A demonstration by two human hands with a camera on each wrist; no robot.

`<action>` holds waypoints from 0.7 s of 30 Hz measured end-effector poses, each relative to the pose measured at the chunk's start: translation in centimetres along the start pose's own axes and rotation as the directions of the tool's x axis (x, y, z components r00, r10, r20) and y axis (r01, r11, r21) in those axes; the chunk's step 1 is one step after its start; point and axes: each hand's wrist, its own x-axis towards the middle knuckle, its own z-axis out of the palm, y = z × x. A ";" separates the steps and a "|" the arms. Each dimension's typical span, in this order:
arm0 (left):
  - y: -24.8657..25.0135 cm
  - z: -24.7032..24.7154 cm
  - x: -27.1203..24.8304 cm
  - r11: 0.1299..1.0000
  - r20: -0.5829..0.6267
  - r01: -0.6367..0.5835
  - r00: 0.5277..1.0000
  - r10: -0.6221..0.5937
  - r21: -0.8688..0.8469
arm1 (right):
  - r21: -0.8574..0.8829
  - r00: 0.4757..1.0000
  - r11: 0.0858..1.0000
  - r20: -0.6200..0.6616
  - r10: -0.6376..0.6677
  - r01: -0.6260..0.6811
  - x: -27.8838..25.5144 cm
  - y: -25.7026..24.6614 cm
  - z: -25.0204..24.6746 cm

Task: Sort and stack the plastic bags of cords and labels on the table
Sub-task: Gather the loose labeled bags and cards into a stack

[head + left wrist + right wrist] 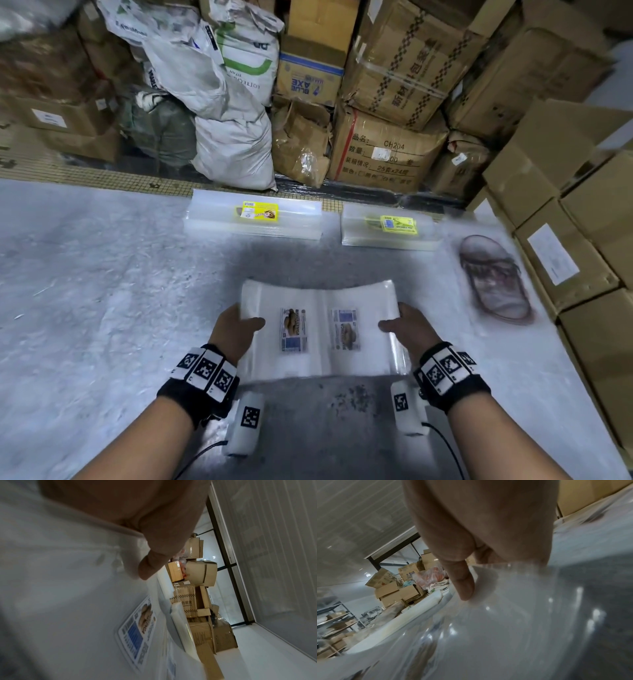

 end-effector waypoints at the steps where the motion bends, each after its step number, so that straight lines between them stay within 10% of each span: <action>1: 0.4 -0.1 -0.1 1.000 -0.009 -0.029 1.000 0.029 0.011 | -0.004 1.000 1.000 -0.009 -0.022 0.022 -0.2 -0.2 0.1; 10: 5.9 -1.4 1.5 0.876 -0.270 -0.481 0.843 0.466 0.009 | 0.247 0.896 0.879 -0.294 -0.334 0.409 0.6 -5.2 4.0; 21: 2.6 -0.1 4.5 0.900 -0.372 -0.352 0.896 0.245 -0.257 | 0.331 0.872 0.856 -0.427 -0.240 0.398 3.8 -1.5 8.8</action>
